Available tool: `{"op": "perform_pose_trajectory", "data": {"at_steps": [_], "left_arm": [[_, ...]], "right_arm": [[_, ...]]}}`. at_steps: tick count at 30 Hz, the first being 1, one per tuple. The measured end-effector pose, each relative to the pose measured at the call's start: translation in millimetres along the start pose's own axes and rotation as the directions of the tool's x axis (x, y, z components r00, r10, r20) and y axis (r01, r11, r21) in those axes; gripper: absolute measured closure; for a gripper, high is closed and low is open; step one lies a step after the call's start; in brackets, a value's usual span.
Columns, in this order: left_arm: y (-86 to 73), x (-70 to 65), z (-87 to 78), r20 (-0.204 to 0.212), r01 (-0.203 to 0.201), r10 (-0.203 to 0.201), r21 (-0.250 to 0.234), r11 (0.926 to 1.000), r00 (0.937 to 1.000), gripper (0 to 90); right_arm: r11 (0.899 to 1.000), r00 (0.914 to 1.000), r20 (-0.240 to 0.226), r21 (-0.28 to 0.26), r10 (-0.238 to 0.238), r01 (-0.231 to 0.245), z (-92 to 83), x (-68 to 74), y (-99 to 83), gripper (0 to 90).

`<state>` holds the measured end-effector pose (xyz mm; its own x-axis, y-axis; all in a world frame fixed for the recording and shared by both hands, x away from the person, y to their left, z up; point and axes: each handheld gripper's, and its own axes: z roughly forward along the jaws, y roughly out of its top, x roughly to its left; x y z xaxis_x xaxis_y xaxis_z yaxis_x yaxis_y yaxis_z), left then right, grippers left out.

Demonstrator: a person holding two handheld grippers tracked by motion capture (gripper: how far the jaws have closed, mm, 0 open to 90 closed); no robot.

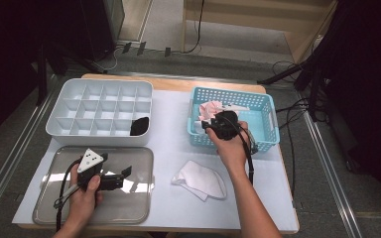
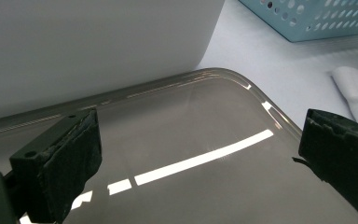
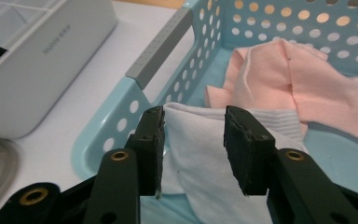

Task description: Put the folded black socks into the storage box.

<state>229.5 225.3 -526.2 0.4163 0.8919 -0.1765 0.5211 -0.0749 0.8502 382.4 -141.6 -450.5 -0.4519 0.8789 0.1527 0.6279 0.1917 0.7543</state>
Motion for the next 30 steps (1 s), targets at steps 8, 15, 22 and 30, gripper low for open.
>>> {"op": "perform_pose_trajectory", "data": {"at_steps": [8,15,22,30], "left_arm": [[0.1,0.0,0.1,0.002,-0.004,0.004,0.001,1.0,1.0,0.0],[0.1,-0.2,0.1,0.003,-0.006,0.006,0.0,1.0,1.0,0.0],[0.1,-0.4,0.4,0.006,-0.006,0.006,0.003,1.0,1.0,0.0],[0.2,-0.2,0.2,0.006,-0.006,0.006,0.004,1.0,1.0,0.0]], "right_arm": [[0.992,0.9943,0.083,0.103,0.066,-0.075,31.5,1.8,8.3,37.3],[0.964,0.974,0.19,0.212,0.123,-0.163,45.6,-0.9,17.2,17.7],[0.912,0.9518,0.165,0.285,0.258,-0.297,50.3,-18.8,20.7,23.8],[0.9,0.9444,0.179,0.297,0.275,-0.319,53.8,-23.3,19.4,68.0]]}}
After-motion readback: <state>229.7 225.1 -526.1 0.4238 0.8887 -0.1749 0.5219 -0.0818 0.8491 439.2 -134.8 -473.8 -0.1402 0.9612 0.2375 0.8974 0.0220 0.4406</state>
